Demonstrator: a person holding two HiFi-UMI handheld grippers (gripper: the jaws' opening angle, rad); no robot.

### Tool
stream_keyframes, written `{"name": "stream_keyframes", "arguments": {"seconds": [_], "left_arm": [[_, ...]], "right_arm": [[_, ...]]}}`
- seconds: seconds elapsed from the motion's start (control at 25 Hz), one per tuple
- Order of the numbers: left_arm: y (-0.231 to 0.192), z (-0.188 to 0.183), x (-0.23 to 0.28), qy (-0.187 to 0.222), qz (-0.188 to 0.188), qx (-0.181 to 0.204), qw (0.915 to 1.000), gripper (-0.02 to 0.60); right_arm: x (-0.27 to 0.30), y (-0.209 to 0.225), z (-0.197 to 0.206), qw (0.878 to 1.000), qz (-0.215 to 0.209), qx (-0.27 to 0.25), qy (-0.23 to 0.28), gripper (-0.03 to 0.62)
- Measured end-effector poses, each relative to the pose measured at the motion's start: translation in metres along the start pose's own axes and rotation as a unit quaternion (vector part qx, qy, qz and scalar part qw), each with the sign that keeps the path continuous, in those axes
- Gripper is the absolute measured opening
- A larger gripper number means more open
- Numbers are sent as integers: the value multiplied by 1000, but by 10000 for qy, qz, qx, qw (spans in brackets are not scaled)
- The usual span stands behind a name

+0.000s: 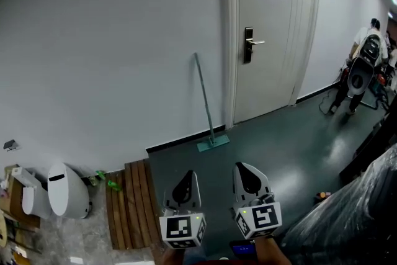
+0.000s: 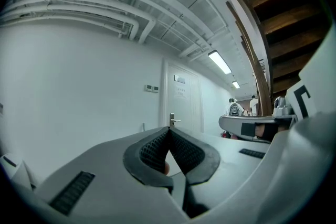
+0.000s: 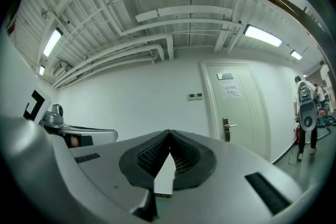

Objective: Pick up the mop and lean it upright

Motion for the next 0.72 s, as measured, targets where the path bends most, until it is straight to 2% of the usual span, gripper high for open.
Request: {"name": "stream_keyframes", "arguments": {"seconds": [0.48, 0.72], "left_arm": [[-71, -7, 73, 47, 178, -208, 9996, 14], [-120, -14, 111, 35, 208, -94, 9997, 14]], "right_arm": [[98, -10, 1, 9996, 143, -225, -109, 17], [157, -20, 1, 9992, 303, -232, -156, 17]]}}
Point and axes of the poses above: the fingertips, and each gripper's own axes: x forward along the fingers, y to its right, z out of its underside, the point moved 2 cm from there along -x, backward along the fingers, and after that the axes turned 3 degrees about -x, right-handed, at the moved point
